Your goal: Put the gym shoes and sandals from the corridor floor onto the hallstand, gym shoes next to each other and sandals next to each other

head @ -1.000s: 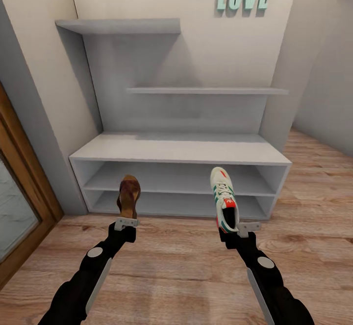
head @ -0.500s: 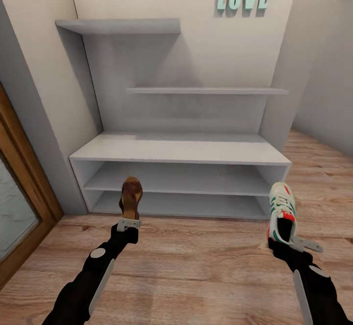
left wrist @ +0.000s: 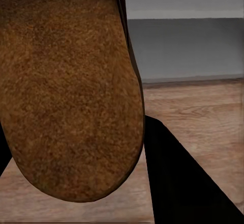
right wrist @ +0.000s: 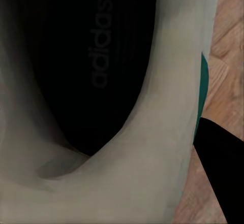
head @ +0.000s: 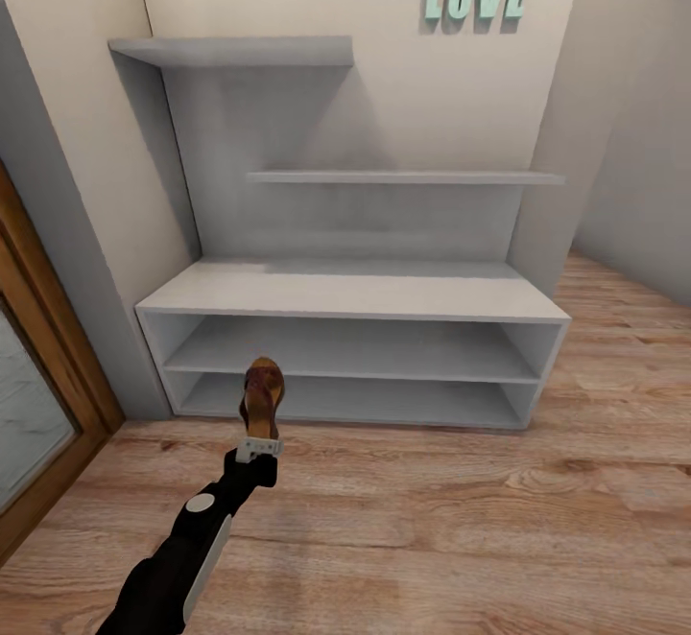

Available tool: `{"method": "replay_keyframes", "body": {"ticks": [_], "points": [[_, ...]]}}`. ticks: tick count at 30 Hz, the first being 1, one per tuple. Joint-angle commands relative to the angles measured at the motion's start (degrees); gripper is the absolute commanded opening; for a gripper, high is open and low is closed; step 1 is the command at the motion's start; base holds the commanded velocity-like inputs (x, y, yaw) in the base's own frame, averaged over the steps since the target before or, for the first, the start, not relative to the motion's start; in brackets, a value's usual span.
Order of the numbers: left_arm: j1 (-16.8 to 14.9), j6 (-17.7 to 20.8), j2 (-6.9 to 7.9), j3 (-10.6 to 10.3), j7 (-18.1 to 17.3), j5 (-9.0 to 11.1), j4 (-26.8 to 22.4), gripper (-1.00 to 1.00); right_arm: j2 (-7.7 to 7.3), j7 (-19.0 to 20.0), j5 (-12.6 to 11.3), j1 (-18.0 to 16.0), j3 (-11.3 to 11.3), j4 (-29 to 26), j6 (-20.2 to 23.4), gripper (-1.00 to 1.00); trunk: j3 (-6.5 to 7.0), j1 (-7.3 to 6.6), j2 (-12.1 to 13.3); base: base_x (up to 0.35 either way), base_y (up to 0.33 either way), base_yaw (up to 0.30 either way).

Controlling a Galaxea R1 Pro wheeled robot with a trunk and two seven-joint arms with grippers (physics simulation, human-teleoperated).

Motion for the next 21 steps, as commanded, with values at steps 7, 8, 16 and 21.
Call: {"method": "replay_keyframes", "body": {"ticks": [7,8,16,21], "points": [[-0.11,-0.86,-0.19,0.18,-0.05,-0.18,1.2,-1.0,-8.51,3.78,-3.4,-0.01,-5.2,3.06,1.8,-1.0,-0.06,-0.01,-0.02,0.0,0.0,0.0],[-0.15,-0.84,-0.19,0.2,-0.04,-0.18,1.22,-1.0,-8.64,3.85,-3.33,-0.01,-5.44,3.16,1.82,-1.0,-0.06,-0.01,-0.02,0.0,0.0,0.0],[-0.5,-0.4,-0.23,0.24,0.05,-0.19,1.25,-1.0,-8.86,3.94,-3.1,-0.01,-5.84,3.34,1.86,-1.0,-0.06,-0.01,-0.02,0.0,0.0,0.0],[-0.69,2.53,-0.54,0.24,0.12,-0.38,1.21,-1.0,-8.89,3.91,-3.09,-0.01,-5.86,3.33,1.84,-1.0,-0.06,-0.01,-0.02,0.0,0.0,0.0]]}}
